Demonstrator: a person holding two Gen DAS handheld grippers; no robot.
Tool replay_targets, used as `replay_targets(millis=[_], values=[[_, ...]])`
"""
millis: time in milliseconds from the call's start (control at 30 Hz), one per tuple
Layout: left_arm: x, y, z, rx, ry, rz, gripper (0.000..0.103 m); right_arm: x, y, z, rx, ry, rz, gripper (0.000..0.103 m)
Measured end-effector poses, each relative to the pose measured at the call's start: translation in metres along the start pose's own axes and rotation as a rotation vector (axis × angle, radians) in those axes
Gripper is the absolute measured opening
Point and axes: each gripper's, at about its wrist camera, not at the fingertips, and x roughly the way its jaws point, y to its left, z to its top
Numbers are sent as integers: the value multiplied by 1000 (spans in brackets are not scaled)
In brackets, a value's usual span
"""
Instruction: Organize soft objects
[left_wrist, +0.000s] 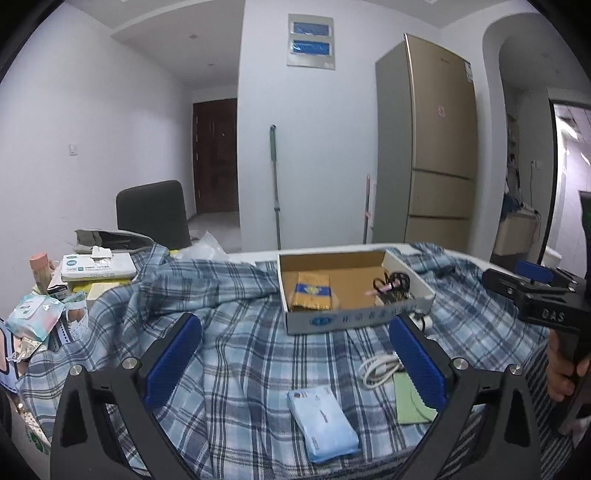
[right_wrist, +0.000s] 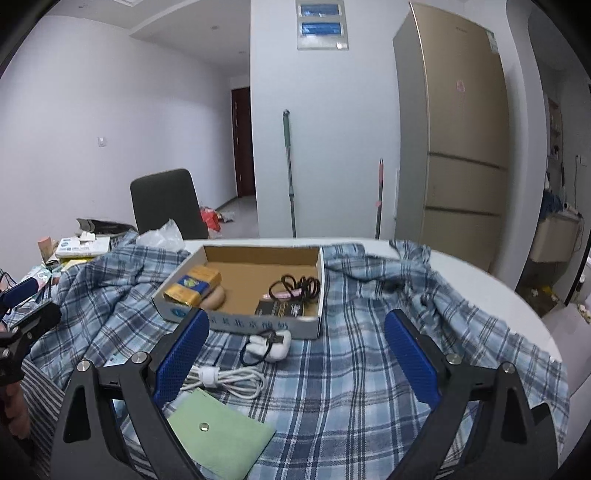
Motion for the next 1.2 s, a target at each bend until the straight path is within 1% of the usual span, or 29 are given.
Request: replay_targets(millis=[100,167,200,300,367,400,467,567,633,667,767,833,933,1000,1067,1200], values=[[2,-1,0,-7,33,-4,103,8,-4,-5,31,42,25,95],[2,0,1,-32,69,-15,103,8,-6,-6,39,45,31,95],[3,-1,2,-45,96,-24,103,7,-7,-6,42,43,30,95],[12,-8,1,-46,202,15,103,4,-6,-6,36,33,19,95],[22,-15,-3,-41,295,-17,103,4,-3,-6,26,33,17,95],[25,-18,-5,-41,313,-24,103,3,-2,-7,23,33,25,95],[31,-24,-8,-33,339,-9,103,3,-3,-8,24,32,29,95],[40,-28,-13,-51,351,7,102,2,-6,-8,38,32,33,95],[48,-28,-15,-72,372,12,94,2,-8,-8,48,30,38,95],[54,-29,-16,-73,393,18,93,1,-9,-8,51,30,40,95],[61,-27,-20,-74,417,23,87,0,-9,-8,54,27,36,95],[66,-27,-26,-63,439,10,87,0,-9,-8,52,29,41,95],[71,-29,-37,-52,487,-5,78,4,-10,-9,55,50,57,95],[73,-27,-41,-58,507,-9,77,5,-10,-10,58,60,59,95],[75,-25,-44,-72,516,-7,70,6,-9,-10,57,60,58,95],[80,-23,-47,-87,544,-14,59,6,-9,-10,57,61,56,95]])
